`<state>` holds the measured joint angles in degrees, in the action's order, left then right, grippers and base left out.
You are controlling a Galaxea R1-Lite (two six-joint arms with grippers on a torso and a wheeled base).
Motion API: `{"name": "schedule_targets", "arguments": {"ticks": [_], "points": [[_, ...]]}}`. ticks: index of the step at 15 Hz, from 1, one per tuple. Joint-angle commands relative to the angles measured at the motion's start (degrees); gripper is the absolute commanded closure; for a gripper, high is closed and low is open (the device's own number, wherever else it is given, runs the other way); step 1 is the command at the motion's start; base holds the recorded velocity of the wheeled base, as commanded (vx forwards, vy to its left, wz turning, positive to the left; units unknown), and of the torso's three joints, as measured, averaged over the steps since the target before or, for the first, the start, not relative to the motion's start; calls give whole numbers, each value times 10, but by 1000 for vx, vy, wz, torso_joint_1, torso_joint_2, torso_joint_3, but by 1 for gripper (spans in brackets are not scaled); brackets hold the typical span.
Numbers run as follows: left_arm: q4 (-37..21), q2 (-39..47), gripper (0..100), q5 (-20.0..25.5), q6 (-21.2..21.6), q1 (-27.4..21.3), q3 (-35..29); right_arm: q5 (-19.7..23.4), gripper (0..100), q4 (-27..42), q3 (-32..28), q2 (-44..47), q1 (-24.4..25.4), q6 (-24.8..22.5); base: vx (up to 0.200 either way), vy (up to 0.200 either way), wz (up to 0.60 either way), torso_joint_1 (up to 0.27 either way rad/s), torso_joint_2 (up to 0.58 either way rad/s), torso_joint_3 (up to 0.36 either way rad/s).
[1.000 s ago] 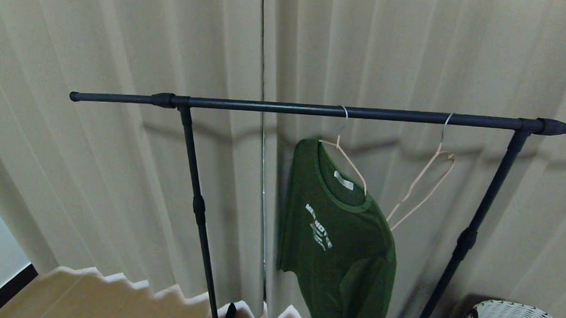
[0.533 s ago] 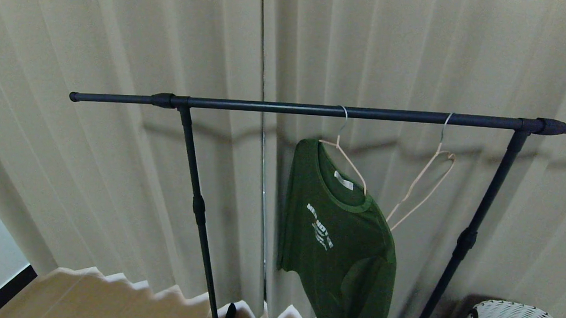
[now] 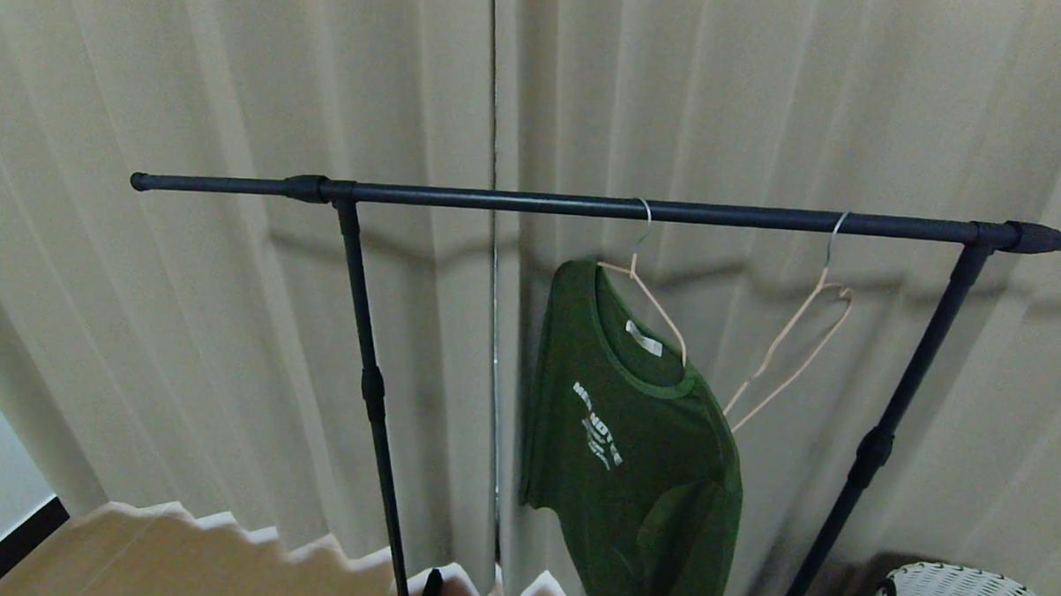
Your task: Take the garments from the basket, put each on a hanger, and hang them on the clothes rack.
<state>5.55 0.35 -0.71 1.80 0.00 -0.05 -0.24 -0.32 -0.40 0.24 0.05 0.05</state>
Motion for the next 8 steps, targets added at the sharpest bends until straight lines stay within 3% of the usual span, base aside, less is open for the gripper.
{"name": "schedule_targets", "arguments": {"ticks": [1,6,8], "points": [[0,0,0,13,-18,0,0,1,0,1,4,-2,0,3,0,0,0,0,0,0],[-2,0,0,11,-21,0,0,0,0,-1,4,-2,0,4,0,0,0,0,0,0],[-2,0,0,12,-20,0,0,0,0,-3,4,-2,0,8,-200,0,0,-2,0,0]]}}
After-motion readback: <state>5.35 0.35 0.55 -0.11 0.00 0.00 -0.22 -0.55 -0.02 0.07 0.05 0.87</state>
